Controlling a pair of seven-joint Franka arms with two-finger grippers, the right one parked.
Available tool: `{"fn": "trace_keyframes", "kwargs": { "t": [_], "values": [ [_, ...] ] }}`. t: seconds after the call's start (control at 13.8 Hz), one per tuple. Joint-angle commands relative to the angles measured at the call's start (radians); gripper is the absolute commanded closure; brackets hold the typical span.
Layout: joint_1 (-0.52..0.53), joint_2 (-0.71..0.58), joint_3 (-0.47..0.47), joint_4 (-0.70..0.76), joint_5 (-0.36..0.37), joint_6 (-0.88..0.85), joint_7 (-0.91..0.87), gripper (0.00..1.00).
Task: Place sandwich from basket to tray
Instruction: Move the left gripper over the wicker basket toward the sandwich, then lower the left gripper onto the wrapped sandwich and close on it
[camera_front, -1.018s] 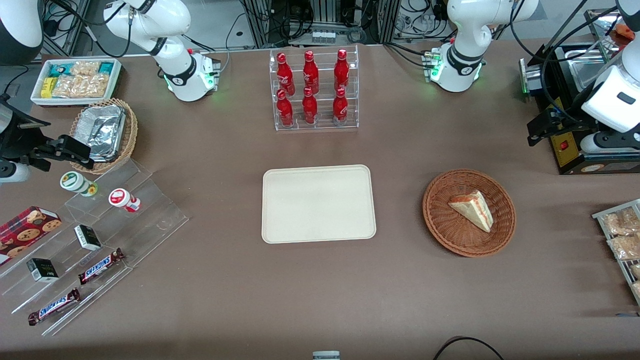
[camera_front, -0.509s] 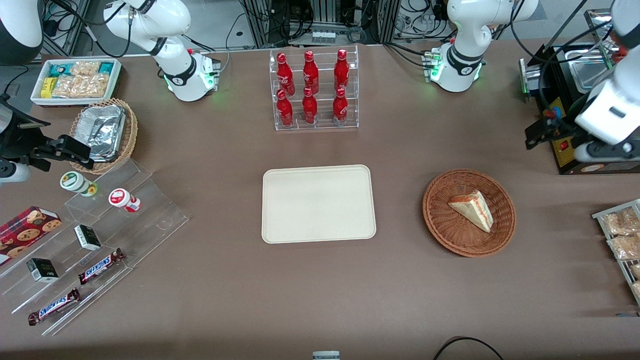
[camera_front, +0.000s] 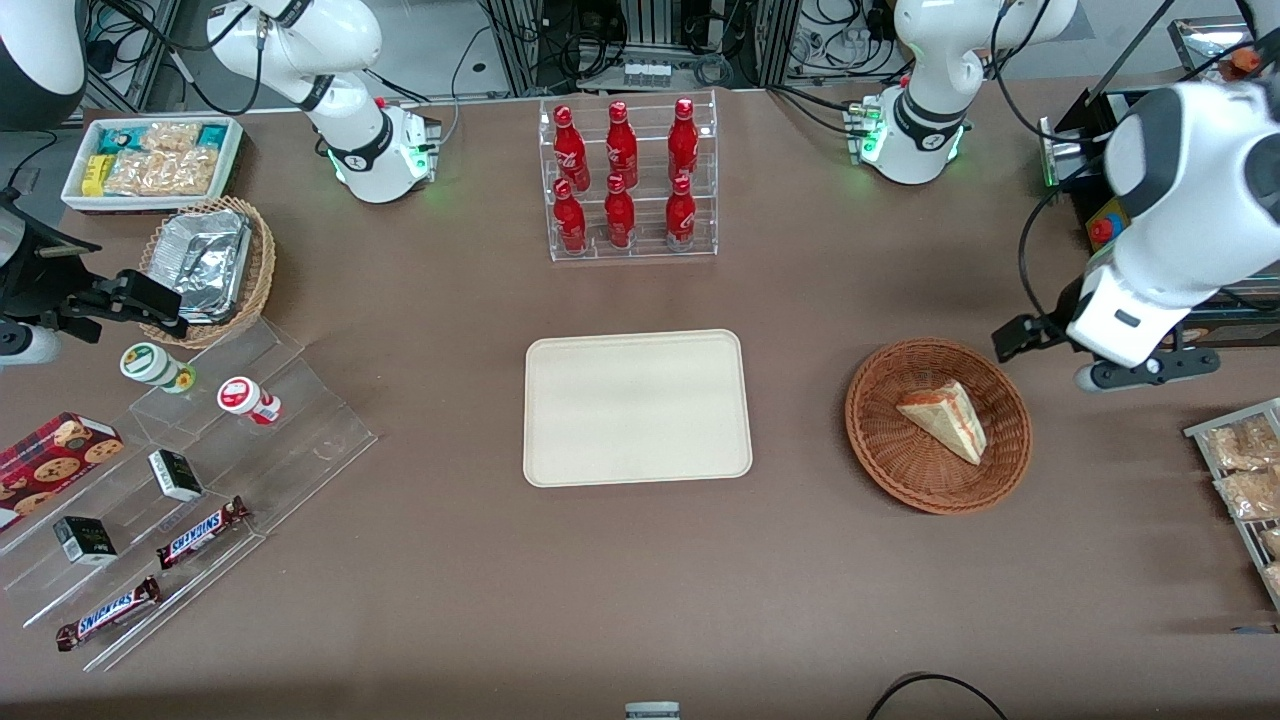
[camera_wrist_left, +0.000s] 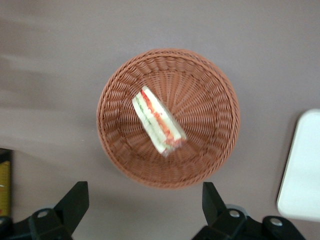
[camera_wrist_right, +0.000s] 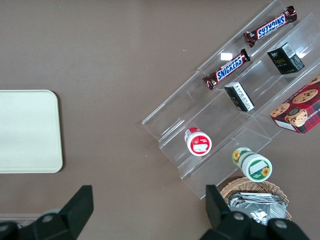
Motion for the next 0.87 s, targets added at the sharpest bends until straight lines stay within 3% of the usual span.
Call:
{"fn": "trace_keyframes", "kwargs": {
  "t": [0.0,0.29,0.8],
  "values": [
    [-0.001,-0.022,-0.011,-0.119,0.015,0.142,-0.197,0.0],
    [-0.002,-0.002,-0.014,-0.223,0.015,0.28,-0.352,0.0],
    [-0.002,0.097,-0.017,-0.237,0.015,0.368,-0.451,0.0]
  ]
}}
